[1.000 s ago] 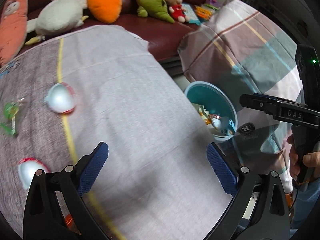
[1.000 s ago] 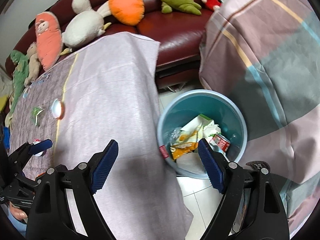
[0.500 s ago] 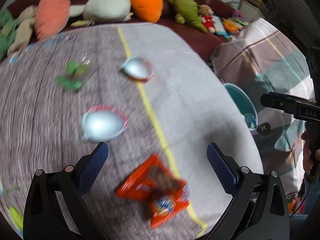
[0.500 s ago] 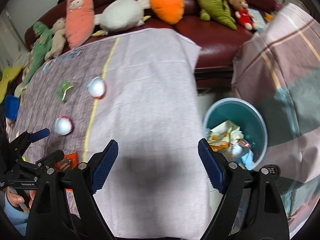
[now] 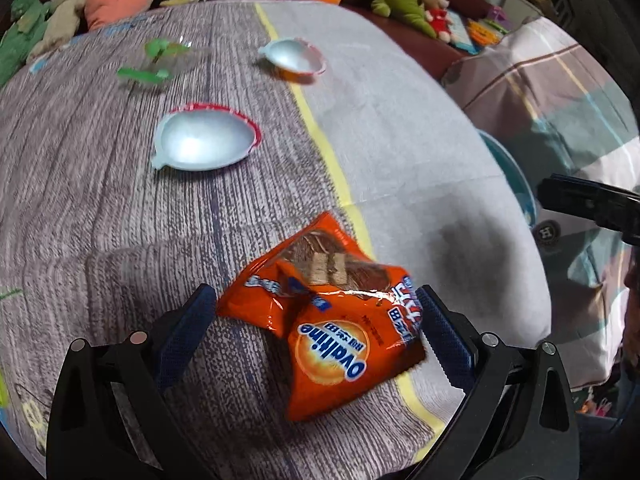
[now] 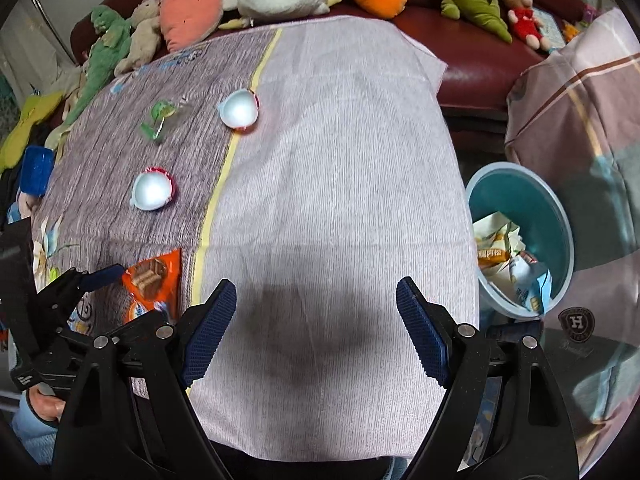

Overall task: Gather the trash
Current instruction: 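Grasp the orange Ovaltine bag with the left tool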

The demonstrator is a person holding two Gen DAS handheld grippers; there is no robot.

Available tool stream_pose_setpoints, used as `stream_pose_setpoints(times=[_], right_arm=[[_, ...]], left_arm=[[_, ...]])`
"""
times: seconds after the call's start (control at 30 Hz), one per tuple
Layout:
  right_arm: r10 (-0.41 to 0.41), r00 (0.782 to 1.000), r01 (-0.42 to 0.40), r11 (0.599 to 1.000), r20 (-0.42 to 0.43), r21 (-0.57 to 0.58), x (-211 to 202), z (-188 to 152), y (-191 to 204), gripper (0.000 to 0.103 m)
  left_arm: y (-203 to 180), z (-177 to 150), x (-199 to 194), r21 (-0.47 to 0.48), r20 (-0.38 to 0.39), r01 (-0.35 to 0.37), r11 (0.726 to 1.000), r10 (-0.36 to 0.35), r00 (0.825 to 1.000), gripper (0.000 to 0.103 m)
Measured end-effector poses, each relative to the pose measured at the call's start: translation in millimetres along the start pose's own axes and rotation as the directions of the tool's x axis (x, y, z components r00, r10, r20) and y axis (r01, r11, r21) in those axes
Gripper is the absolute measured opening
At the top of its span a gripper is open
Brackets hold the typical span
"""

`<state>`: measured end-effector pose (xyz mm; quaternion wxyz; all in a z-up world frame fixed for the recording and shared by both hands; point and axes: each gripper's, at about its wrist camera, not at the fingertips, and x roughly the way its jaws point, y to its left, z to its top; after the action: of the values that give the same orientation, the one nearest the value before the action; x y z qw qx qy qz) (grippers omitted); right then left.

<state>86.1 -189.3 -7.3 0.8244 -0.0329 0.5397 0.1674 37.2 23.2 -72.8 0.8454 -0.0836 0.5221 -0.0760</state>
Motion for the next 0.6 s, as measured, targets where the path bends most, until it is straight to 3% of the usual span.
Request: stream_pose_setpoints(times=[0.1, 0.2, 0.6], right_arm=[[0.003, 1.0, -0.003, 1.0, -0.001, 0.008, 1.6, -1.1, -3.7, 0.078], [0.007, 1.0, -0.007, 1.0, -0.005, 0.018, 4.9, 1.1, -5.3, 0.078], [0.023, 0.999, -0.023, 1.0, -0.04, -0.014, 23.7, 13.7, 11.9, 0.078]], left_arm=[[2.3, -1.9, 0.2, -0.008, 0.022, 0.008, 1.0, -0.008, 1.0, 0.097], [4.3, -2.6, -5.3, 0.001, 0.048, 0.004, 1.0, -0.004, 0.999, 0.078], [36.5, 13.6, -48.3, -0.035, 0.148, 0.023, 0.999, -0.018, 0.989, 0.075]])
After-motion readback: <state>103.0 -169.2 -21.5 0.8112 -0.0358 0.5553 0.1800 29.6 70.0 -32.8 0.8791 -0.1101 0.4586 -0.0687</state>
